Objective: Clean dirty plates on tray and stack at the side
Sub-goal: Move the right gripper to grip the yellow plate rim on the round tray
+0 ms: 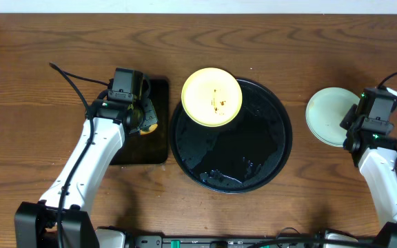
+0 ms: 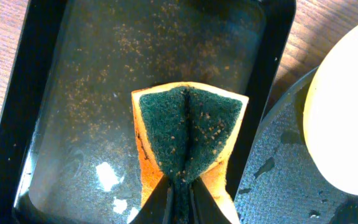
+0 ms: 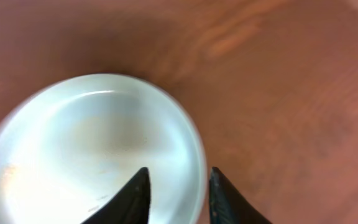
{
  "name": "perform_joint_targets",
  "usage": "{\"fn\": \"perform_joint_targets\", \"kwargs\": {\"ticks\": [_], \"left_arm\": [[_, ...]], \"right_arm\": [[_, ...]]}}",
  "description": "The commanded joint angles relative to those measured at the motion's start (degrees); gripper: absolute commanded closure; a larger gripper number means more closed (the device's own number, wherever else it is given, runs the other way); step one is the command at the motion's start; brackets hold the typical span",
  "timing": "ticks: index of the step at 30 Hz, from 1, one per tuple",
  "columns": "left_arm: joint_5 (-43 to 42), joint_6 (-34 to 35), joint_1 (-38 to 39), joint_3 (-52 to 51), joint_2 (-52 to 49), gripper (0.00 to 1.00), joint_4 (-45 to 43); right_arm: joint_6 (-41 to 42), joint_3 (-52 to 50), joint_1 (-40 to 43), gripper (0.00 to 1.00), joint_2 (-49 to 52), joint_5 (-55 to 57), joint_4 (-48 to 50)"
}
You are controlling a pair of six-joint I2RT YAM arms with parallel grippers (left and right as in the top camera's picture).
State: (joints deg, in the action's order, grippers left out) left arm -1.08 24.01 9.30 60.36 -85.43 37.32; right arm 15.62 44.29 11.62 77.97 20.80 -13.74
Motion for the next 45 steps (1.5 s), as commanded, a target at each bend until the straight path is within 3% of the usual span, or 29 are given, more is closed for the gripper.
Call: {"fn": "perform_joint_targets", "kwargs": {"ticks": [1,7,10,16,25,36,43,45], "left_arm": [[0.7,0.2,-0.2,-0.1,0.0,0.92,0.2],[0.7,0.2,-0.2,-0.1,0.0,0.91,0.2],[0.7,0.2,-0.2,-0.1,0.0,0.91,0.2],[0.7,0.2,-0.2,-0.1,0.0,0.92,0.2],[0.7,0.2,-0.2,-0.1,0.0,0.92,0.2],[0.7,0.2,-0.2,-0.1,0.0,0.91,0.2],[0.7,0.2,-0.2,-0.1,0.0,0.92,0.4],[0.7,0.2,-0.2,-0.1,0.0,0.92,0.6]], "right_arm": [[0.6,1.0,0.0,0.68,-0.7,-13.7,1.5],[0.6,1.0,-4.2,0.67,-1.1,-39.5,3.1],[-0.5,1.0,-8.4,0.66,-1.1,-44.0,2.9],[-1.1,4.6,-17.4,0.65,-0.8,-42.5,-1.1],[-6.7,24.7,-23.5,0.60,10.9,-38.6,-15.8],[-5.3,27.6,-27.0,0.63,28.3,-38.6,-10.8],[-4.7,27.6,-29.2,0.63,34.4,-38.6,-7.5],[-4.7,27.6,-29.5,0.67,35.5,-38.6,-7.2]]}}
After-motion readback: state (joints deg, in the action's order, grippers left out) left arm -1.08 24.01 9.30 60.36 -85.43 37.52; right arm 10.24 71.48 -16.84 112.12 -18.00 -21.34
